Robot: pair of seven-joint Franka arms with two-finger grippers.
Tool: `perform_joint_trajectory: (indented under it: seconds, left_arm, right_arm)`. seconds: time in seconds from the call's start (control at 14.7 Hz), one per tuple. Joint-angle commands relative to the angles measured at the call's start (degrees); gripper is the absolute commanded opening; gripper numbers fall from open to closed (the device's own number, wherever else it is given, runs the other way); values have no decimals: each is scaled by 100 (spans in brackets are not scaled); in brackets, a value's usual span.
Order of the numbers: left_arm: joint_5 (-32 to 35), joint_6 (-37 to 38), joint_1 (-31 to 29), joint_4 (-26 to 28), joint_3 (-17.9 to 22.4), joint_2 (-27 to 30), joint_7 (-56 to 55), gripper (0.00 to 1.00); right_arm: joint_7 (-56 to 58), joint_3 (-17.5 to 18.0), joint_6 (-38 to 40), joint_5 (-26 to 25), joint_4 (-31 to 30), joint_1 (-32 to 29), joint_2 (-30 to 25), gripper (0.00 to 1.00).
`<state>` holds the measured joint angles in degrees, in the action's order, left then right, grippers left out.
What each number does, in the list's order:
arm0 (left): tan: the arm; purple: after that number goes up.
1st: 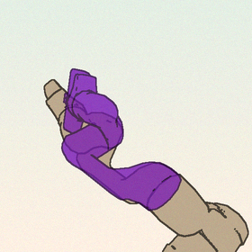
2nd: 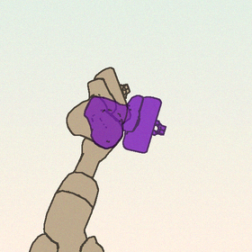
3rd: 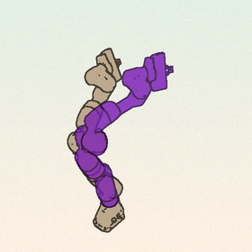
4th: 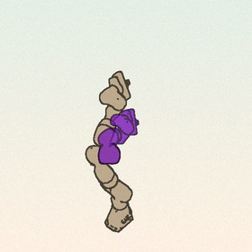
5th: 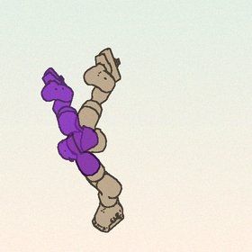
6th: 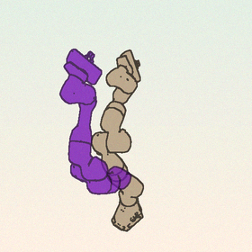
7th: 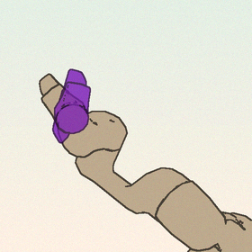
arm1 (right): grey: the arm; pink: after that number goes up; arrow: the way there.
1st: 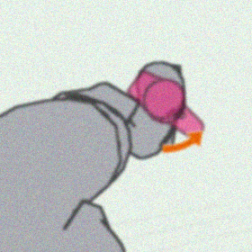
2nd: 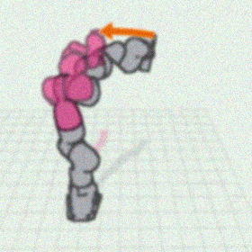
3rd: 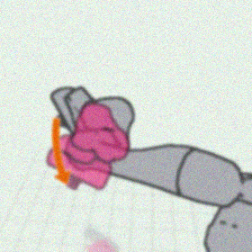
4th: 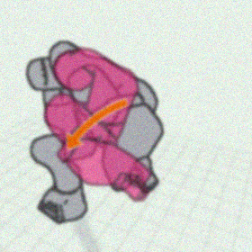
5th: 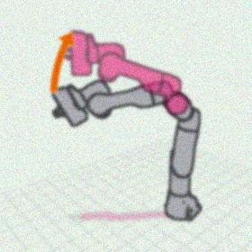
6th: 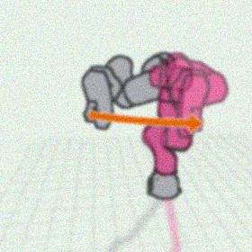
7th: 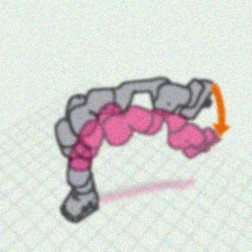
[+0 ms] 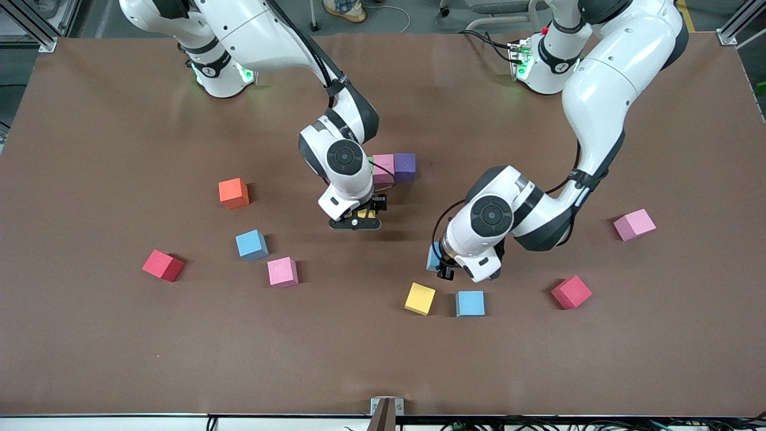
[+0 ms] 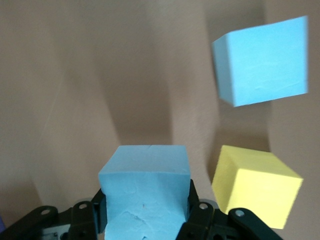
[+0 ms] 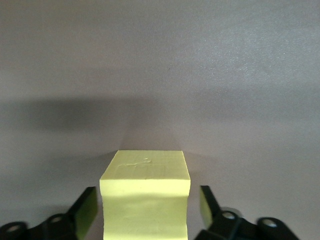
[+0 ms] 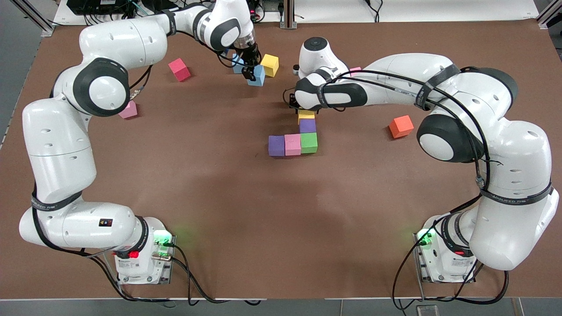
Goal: Arrange 11 blocks into digit 3
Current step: 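Lower and release the yellow cube while the left gripper brings light-blue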
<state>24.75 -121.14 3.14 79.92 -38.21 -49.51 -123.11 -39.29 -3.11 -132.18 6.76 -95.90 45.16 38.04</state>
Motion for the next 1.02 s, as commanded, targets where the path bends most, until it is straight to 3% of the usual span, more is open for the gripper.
perform_joint_trajectory:
  seconds: [0.0, 0.41, 0.95]
  left_arm:
    - [-23, 3, -15, 418, -72, 267, -572, 16]
    - [38, -23, 125, 779, -178, 399, -1565, 17]
    - [381, -374, 363, 1104, -187, 390, -2383, 17]
  right_arm:
    - [88, -6, -71, 10, -87, 2, -51, 100]
    - [440, -14, 16, 27, -87, -33, -139, 100]
    - [1098, -41, 858, 71, 45, -367, -630, 100]
